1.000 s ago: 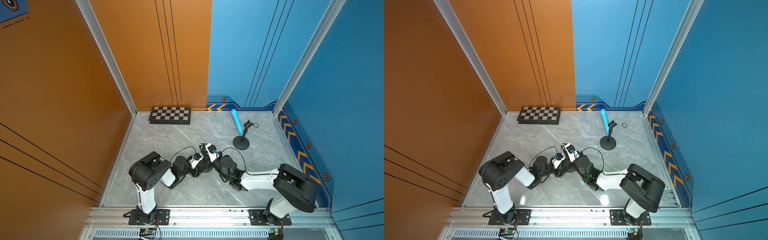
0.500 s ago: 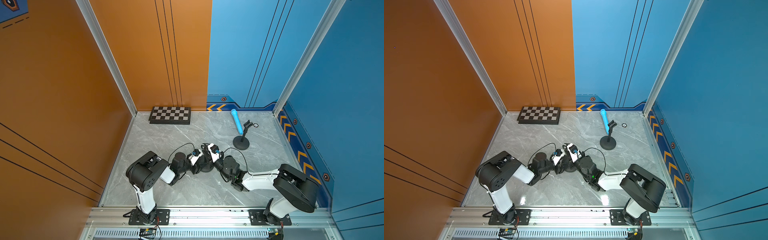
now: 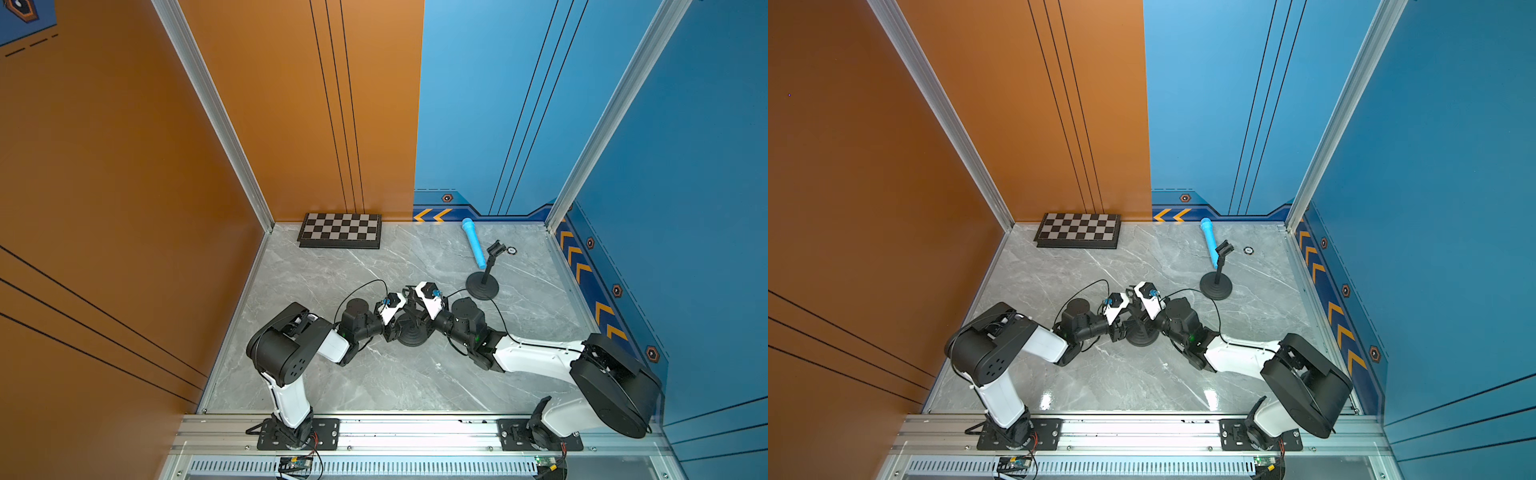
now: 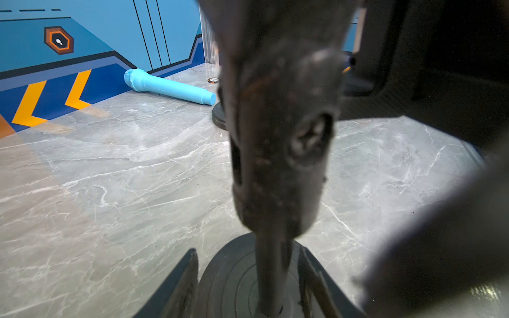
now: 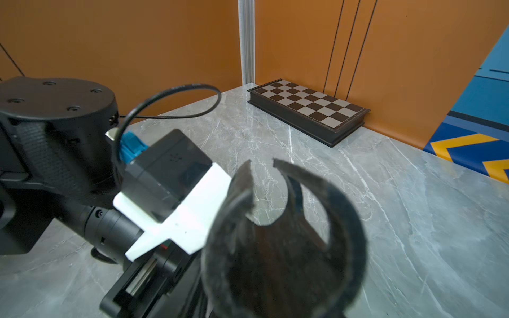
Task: Assemble a microphone stand
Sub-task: Screw the microphone stand pole into the microphone stand base.
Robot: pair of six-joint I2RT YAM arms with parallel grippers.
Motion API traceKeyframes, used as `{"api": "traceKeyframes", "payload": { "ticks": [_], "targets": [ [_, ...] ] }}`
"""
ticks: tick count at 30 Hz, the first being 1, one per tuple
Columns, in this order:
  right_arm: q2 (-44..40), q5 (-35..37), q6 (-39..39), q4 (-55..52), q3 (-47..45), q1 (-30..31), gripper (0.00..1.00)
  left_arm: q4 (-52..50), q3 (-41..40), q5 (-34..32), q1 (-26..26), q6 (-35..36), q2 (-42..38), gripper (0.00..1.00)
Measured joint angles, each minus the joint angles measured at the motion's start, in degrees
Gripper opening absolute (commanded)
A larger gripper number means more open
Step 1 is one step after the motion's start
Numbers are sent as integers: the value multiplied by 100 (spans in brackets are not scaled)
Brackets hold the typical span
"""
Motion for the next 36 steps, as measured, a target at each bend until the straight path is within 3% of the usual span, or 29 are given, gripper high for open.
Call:
{"api": "traceKeyframes", "payload": {
  "ticks": [5,11,16,28,36],
  "targets": [
    [-313,-1036,-343,-929,188,-319,52,0,0,225,-2,61,0,55],
    [-452,-1729,-529,-1427,190,-767,52,26,9,352,-2,79,57,52],
    [-570,-2070,-581,-1604,190,-1054,52,39,57,402,-46,76,195,47],
    [-629,-2404,-667,-1722,457,-1241,52,181,197,431,-179,199,455,15],
    [-118,-2712,-732,-1875,866,-1250,51,212,190,411,-114,118,487,7]
  ]
}}
